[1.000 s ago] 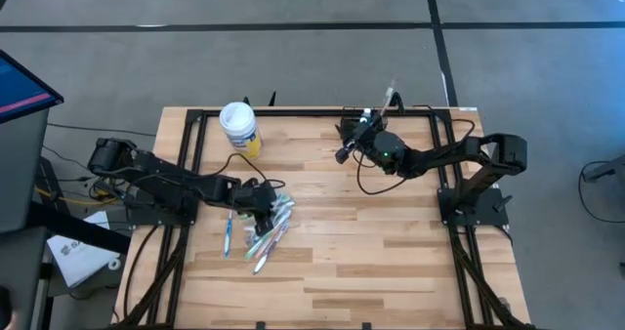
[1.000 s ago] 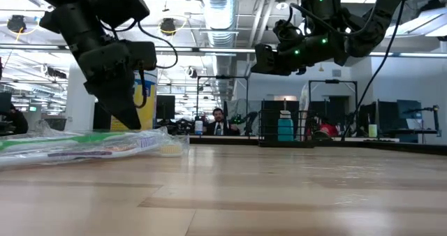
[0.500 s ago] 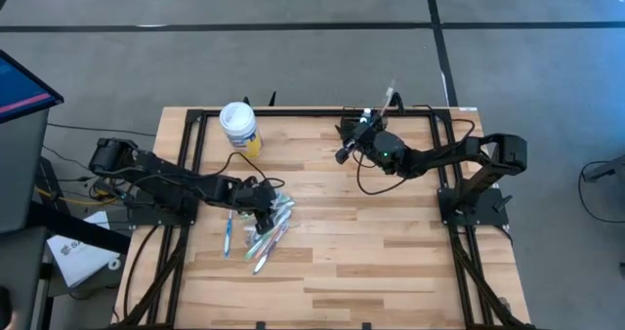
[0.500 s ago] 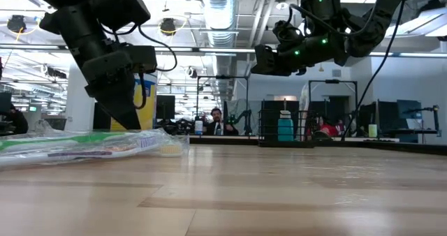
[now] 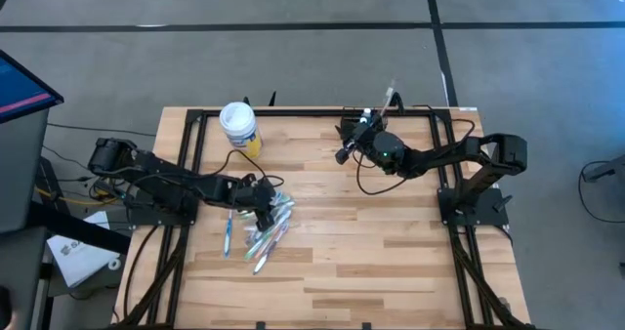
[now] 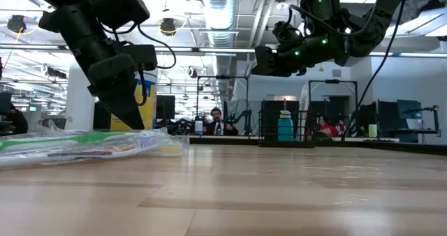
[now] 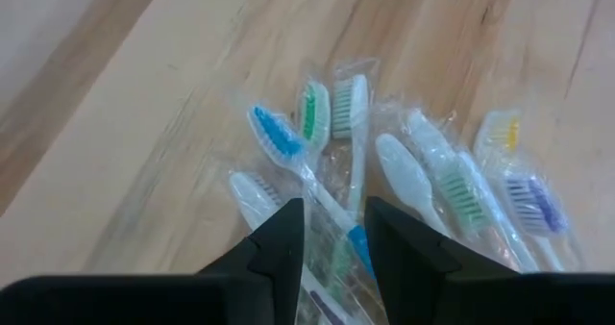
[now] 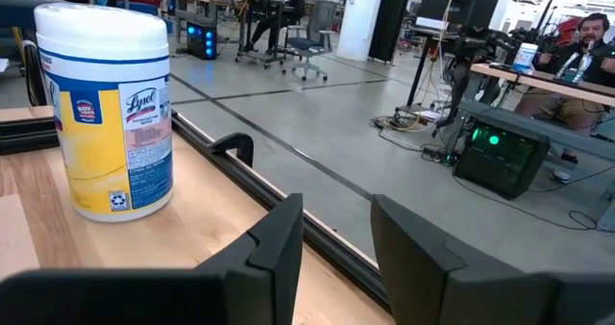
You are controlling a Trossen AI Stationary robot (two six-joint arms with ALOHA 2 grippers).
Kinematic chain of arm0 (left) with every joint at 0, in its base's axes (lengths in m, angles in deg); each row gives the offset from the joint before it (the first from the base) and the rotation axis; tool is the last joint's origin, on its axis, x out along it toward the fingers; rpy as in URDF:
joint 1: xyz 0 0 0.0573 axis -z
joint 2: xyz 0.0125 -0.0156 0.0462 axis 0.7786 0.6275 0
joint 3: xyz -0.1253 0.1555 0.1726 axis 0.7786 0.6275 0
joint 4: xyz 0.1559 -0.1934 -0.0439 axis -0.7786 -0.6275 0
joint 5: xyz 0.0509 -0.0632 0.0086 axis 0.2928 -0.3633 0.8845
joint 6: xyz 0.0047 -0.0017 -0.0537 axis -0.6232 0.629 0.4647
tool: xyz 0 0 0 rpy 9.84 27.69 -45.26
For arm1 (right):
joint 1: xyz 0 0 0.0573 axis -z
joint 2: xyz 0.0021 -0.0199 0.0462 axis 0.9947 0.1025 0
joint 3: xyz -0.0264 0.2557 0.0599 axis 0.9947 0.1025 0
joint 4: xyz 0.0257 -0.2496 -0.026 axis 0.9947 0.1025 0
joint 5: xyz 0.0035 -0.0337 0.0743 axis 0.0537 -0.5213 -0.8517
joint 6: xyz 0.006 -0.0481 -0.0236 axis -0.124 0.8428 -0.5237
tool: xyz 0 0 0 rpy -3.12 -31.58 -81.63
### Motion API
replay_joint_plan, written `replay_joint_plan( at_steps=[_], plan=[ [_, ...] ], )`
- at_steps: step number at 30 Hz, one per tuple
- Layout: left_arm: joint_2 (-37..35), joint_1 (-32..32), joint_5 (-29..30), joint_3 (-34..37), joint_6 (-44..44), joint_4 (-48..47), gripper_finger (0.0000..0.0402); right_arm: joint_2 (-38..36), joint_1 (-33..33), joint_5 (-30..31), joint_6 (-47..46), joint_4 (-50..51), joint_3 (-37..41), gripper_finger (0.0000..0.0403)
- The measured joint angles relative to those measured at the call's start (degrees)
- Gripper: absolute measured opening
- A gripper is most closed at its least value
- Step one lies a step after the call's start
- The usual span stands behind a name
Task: Pick & Place toothbrushing station
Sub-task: Put the blue toothbrush into the black mesh organizer
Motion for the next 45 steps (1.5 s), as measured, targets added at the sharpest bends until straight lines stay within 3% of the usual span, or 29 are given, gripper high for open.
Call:
replay_joint_plan(
  at_steps=[19,22,25,32,39,45],
  plan=[
    [3.87,-1.39,-1.68,-0.04,2.64,1.39,0.0103,0.0,0.0,0.0,0.0,0.09,0.0,0.0116],
    [3.31,-1.37,-2.18,0.0,2.6,1.15,0.0074,0.0,0.0,0.0,-0.01,0.28,0.0,0.0116],
    [3.08,-1.38,-2.24,0.0,2.56,1.22,0.0019,0.01,0.0,0.0,-0.01,0.86,0.0,0.0116],
    [3.03,-1.34,-2.15,0.0,2.43,1.76,0.0001,0.02,0.04,0.0,-0.02,1.22,0.0,0.0116],
    [-2.3,-1.33,-1.63,0.04,0.51,2.21,0.0,0.02,0.11,0.0,0.0,1.24,0.0,0.0116],
    [-10.27,-0.98,3.03,0.04,-3.85,3.15,0.0,0.02,0.11,-0.08,-0.02,1.22,0.0,0.0116]
  ],
)
